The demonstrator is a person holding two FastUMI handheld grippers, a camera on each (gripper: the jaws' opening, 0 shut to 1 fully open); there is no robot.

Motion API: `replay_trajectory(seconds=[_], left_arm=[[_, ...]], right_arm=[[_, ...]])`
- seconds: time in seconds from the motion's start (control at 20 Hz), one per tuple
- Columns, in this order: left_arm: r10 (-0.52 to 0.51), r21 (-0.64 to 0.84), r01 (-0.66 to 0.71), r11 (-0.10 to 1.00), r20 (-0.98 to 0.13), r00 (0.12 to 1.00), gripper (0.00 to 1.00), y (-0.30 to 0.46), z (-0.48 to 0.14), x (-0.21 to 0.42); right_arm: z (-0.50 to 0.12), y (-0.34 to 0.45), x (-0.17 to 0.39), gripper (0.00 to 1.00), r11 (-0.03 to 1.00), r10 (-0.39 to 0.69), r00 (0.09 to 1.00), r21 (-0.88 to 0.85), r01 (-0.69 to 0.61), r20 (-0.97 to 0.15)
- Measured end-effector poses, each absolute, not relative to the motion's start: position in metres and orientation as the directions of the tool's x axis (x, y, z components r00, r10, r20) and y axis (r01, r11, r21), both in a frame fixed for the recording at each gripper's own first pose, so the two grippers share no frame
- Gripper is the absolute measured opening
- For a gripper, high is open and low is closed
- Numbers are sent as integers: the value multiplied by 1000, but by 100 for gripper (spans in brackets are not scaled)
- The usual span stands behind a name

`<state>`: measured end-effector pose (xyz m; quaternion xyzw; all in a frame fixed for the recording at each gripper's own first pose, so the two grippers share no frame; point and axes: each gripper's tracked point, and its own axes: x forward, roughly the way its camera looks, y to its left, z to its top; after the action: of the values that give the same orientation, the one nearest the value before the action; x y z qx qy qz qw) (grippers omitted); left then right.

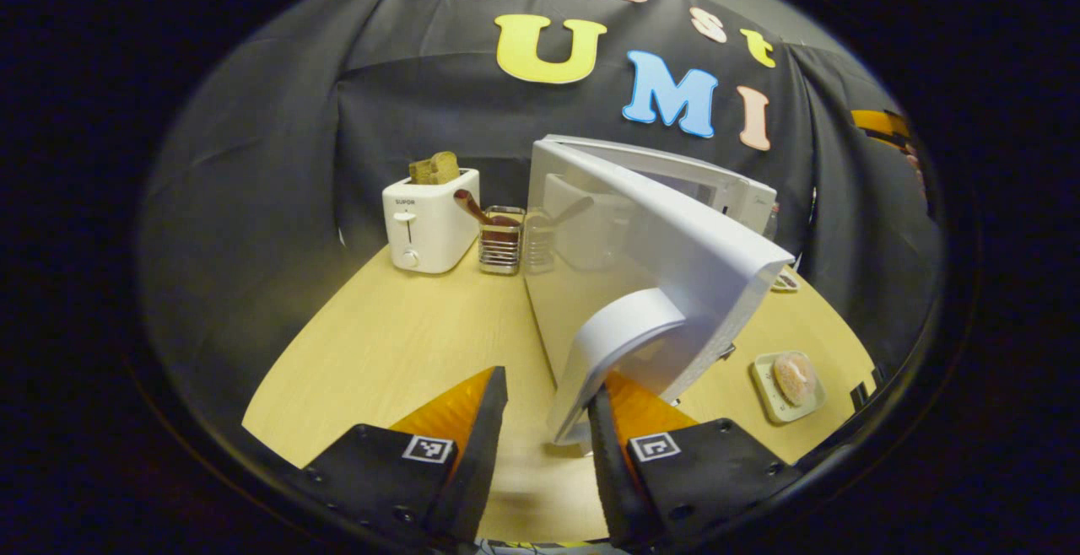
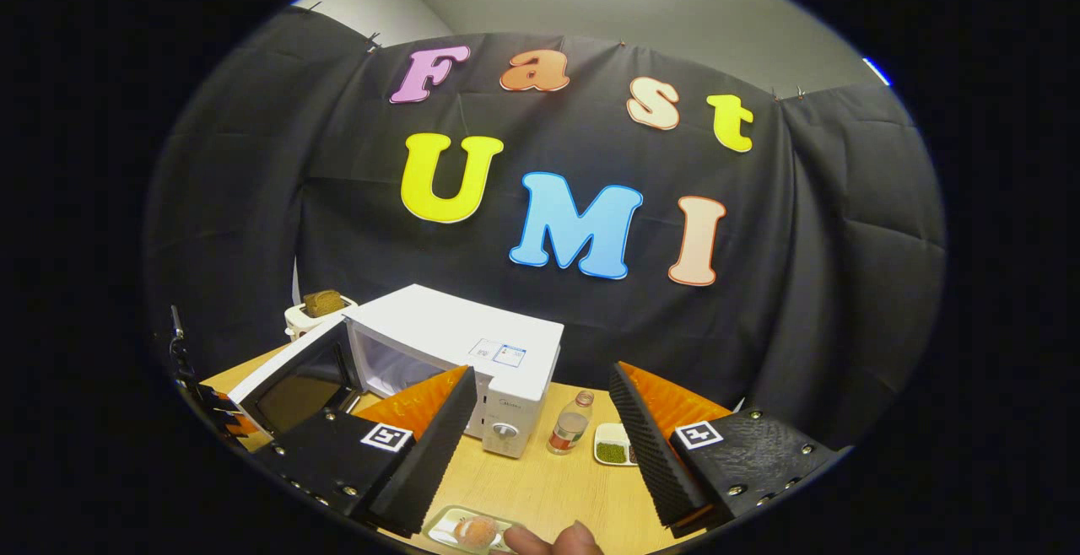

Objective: Open the microwave oven with the left hand, put the food in, and close the microwave oven.

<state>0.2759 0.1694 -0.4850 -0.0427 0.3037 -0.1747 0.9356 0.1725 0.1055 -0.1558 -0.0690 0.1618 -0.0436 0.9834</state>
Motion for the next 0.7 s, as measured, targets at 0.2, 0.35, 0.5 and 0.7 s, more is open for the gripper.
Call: replay_trajectory(seconds=[0.2, 0.35, 0.5, 0.7], left_arm=[[-330, -162, 292, 943, -578, 747, 82, 174, -486, 277], [-312, -127, 294, 947, -573, 758, 82, 166, -473, 264], [-286, -119, 262, 958, -511, 811, 83, 172, -434, 253], [-235, -182, 170, 968, -438, 868, 84, 182, -378, 227]], right_arm=[[-176, 106, 178, 97, 990, -109, 930, -124, 69, -350], [-189, 108, 182, 97, 993, -92, 920, -103, 57, -380], [-202, 109, 185, 98, 996, -79, 908, -79, 50, -412], [-234, 122, 185, 98, 999, -33, 873, -42, 15, -487]])
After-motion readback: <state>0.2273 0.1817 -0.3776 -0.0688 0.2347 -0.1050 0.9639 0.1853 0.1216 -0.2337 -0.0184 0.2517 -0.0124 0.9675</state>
